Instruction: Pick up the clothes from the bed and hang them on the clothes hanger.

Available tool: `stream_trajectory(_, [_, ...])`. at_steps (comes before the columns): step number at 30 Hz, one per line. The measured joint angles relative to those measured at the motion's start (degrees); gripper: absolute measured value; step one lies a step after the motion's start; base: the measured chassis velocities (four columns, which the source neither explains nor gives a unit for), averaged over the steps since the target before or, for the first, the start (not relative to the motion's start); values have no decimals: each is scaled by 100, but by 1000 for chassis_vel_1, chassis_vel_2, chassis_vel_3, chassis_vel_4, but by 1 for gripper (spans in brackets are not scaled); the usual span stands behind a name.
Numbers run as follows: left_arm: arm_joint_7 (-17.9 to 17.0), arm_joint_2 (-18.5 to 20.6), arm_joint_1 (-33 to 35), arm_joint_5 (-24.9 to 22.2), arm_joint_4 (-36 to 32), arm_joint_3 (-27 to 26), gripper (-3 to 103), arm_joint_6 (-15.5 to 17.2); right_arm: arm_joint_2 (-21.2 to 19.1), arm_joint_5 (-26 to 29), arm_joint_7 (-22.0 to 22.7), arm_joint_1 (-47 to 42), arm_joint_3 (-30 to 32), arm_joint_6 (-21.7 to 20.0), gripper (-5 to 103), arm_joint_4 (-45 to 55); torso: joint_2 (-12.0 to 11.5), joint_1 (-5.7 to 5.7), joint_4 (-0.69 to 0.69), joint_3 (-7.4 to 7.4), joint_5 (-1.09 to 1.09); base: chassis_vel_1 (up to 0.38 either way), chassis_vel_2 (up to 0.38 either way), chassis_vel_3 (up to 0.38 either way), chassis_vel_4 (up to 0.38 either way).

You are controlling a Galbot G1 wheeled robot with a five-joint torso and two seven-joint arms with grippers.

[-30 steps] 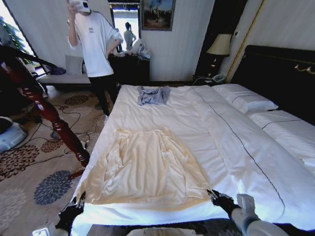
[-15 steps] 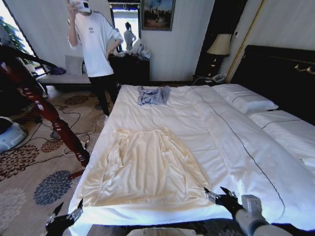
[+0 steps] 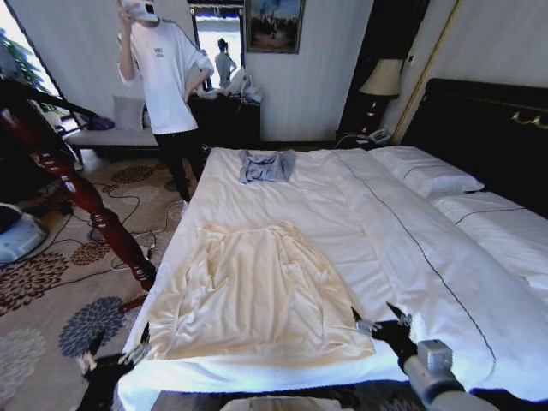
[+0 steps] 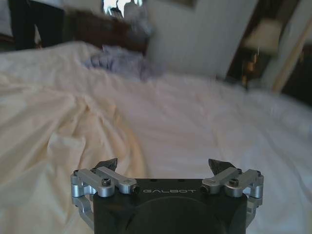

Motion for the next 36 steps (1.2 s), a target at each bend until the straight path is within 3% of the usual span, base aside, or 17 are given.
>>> stream_trajectory(3, [-290,80,-732,37,-198,101,100,487,20,-722,-193,139,-84,568,100,-180,0,0,1,0,-1,0,0,0,0])
stream_trajectory(6, [-484,216,-1058,80,-314,193,100,757,59,-971,-253,218,-138,788,100,-245,0,0,-1,0,-1,0,0,0,0])
stream_trajectory(8, [-776,459,-1488,212,-487,373,100,1204,180,-1128,-305,310,-270,941,100,-346,0,0,-2,0,-1,0,0,0,0])
stream_trajectory(12, [-877,547,-1601,353,-538,433,100,1393,253,-1142,-315,377,-370,971,100,-441,-1,1,-3,1,-2,0,0,0,0])
stream_trajectory(14, [-931,579,-1624,664,-540,356,100,1392,285,-1125,-315,566,-627,974,100,-621,0,0,0,0,-1,0,0,0,0])
stream_trajectory(18, [-1042,619,-1786,538,-541,83,100,1497,175,-1044,-309,797,-966,861,100,-772,0,0,6,1,-1,0,0,0,0])
stream_trajectory(22, [-1212,844,-2300,119,-561,-74,100,1755,199,-1024,-303,747,-977,782,100,-776,0,0,-4,1,-3,0,0,0,0])
stream_trajectory(23, [-1268,971,-2449,-202,-564,-168,100,1943,223,-1024,-301,724,-925,765,100,-771,-1,1,-5,1,-2,0,0,0,0])
stream_trajectory(27, [-1276,1243,-2396,-669,-564,-457,100,2187,257,-1019,-297,711,-856,755,100,-769,-1,1,1,0,-2,0,0,0,0])
stream_trajectory(30, [-1310,1762,-2269,-1736,-560,-1198,100,2512,364,-1054,-294,706,-882,757,100,-798,0,0,2,0,-3,0,0,0,0])
stream_trajectory(32, [-1350,1859,-2285,-1986,-559,-1340,100,2582,386,-1068,-294,706,-895,758,100,-802,0,0,2,0,-2,0,0,0,0])
stream_trajectory(35, [-1759,2686,-2561,-3462,-555,-2422,100,3134,529,-1163,-297,701,-1001,781,100,-844,0,0,-3,0,-1,0,0,0,0])
stream_trajectory(36, [-1759,2686,-2561,-3462,-555,-2422,100,3134,529,-1163,-297,701,-1001,781,100,-844,0,0,-3,0,-1,0,0,0,0])
